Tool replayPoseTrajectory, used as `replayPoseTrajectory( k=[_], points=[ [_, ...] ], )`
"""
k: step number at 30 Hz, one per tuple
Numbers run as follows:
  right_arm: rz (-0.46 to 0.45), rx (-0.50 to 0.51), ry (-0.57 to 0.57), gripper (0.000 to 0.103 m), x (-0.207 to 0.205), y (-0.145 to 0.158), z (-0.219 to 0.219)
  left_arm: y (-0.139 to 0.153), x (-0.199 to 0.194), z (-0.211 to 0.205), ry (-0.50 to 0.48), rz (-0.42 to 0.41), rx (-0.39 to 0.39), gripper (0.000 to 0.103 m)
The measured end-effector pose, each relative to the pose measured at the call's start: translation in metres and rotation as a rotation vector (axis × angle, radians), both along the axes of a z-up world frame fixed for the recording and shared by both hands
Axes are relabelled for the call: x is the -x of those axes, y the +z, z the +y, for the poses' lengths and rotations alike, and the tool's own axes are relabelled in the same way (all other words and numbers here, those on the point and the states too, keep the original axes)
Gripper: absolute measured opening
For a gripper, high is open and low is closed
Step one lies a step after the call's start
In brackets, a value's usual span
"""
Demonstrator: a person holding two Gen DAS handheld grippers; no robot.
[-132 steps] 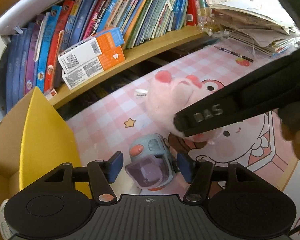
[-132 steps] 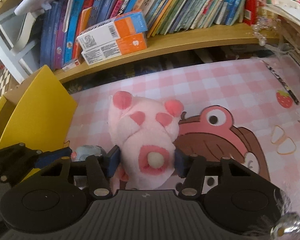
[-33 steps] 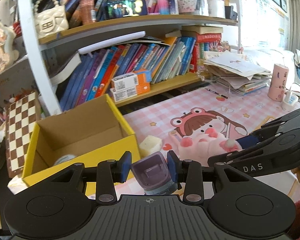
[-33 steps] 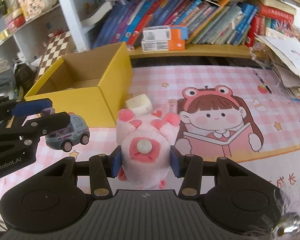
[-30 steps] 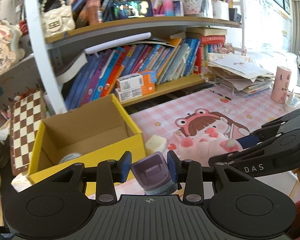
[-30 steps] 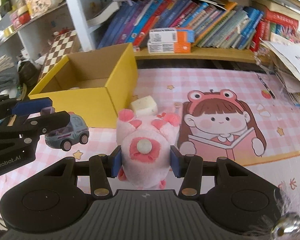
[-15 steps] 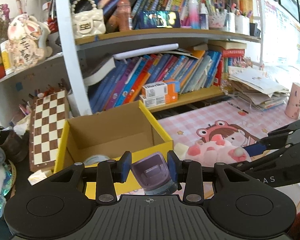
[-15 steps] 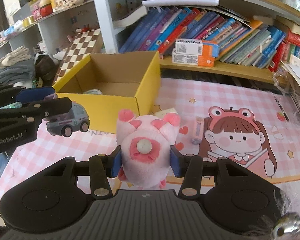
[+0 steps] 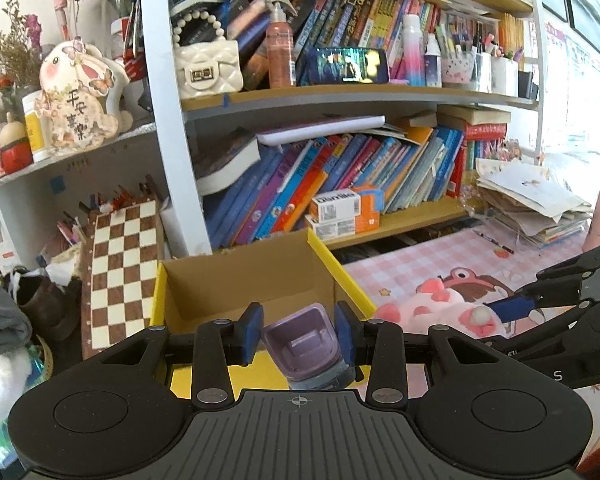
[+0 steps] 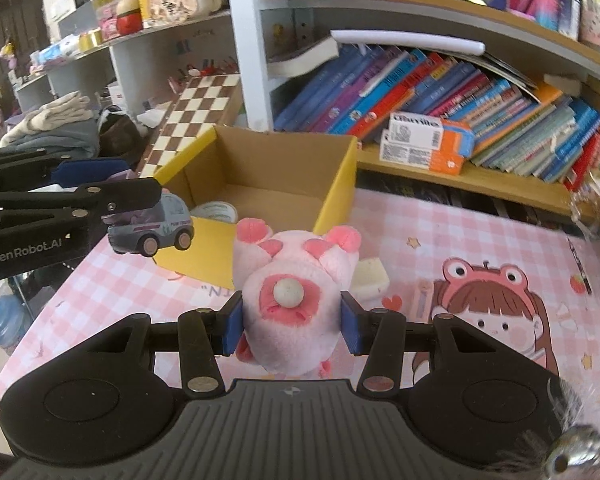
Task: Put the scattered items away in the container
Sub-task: 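Carry the toy car and pig over the yellow box and lower them inside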
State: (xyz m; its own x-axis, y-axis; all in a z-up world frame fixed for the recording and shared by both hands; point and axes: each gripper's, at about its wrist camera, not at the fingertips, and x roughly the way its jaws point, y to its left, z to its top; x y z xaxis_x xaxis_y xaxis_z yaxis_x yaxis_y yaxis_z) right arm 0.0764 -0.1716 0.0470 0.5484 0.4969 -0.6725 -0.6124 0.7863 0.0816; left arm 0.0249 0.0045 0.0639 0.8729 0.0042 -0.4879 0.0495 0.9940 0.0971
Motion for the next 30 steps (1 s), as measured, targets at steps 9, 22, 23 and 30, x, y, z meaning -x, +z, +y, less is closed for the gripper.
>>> replayPoseTrajectory(
  k=[9,22,23,30],
  points=[
    [-0.036,0.007,0.054,0.046,-0.011,0.012,0.017,0.007,-0.007,0.012,0.013,-0.028,-0.006,0.037],
    [-0.099,0.006,0.103,0.046,-0.038,0.032,0.042,0.023,-0.033,0.032,0.014,-0.068,-0.019,0.037],
    [-0.102,0.007,0.108,0.046,-0.041,0.032,0.044,0.023,-0.036,0.034,0.014,-0.071,-0.022,0.037],
    [-0.111,0.016,0.142,0.046,-0.056,0.034,0.061,0.026,-0.055,0.044,0.017,-0.087,-0.03,0.037]
  ],
)
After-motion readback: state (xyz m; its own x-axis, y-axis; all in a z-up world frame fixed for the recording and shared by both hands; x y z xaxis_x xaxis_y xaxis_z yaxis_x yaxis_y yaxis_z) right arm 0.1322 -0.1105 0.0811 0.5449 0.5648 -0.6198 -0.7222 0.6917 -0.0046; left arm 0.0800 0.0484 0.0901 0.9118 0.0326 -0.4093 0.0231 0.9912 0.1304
